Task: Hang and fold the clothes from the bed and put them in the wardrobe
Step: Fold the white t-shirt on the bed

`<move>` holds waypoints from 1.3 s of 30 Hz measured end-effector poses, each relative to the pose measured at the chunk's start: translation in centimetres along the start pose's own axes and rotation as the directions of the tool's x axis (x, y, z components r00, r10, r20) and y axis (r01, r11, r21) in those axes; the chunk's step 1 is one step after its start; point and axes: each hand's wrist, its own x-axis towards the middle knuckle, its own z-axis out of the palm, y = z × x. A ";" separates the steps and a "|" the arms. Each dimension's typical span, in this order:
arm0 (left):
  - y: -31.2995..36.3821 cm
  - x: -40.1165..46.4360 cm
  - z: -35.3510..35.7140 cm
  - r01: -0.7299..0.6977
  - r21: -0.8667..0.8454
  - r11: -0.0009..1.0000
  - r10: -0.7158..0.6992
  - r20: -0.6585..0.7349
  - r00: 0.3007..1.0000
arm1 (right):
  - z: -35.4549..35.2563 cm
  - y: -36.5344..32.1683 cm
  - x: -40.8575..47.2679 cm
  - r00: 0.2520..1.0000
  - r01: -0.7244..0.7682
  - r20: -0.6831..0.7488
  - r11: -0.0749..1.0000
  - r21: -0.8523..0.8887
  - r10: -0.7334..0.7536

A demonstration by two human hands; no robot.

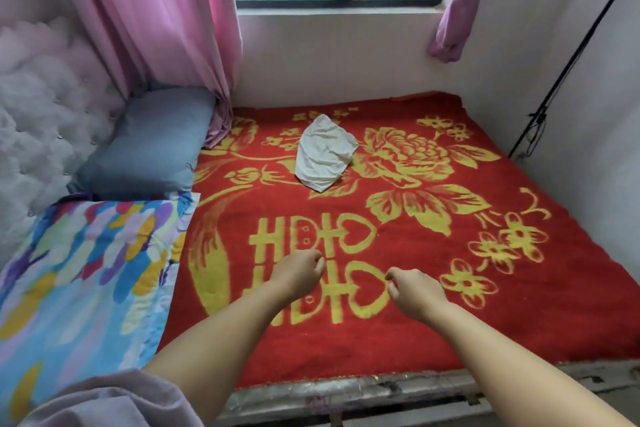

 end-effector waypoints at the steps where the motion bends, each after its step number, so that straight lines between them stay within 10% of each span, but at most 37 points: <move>1: -0.1 2.0 0.3 0.021 -0.002 1.000 -0.021 0.001 1.000 | 0.3 0.7 2.2 1.000 0.005 0.011 1.000 0.006 -0.005; 14: -4.3 28.1 11.4 0.240 0.039 0.970 -0.243 0.158 0.957 | 10.4 10.7 31.6 0.963 0.079 0.257 0.997 0.023 -0.082; 23: -13.5 46.5 19.1 0.199 0.182 0.963 -0.200 -0.013 0.980 | 23.6 7.9 48.6 0.990 0.128 0.043 0.988 0.088 -0.132; 39: -20.3 64.5 17.2 0.179 0.211 0.961 -0.101 -0.338 0.936 | 27.5 7.9 50.8 0.948 0.182 -0.255 0.981 -0.061 -0.192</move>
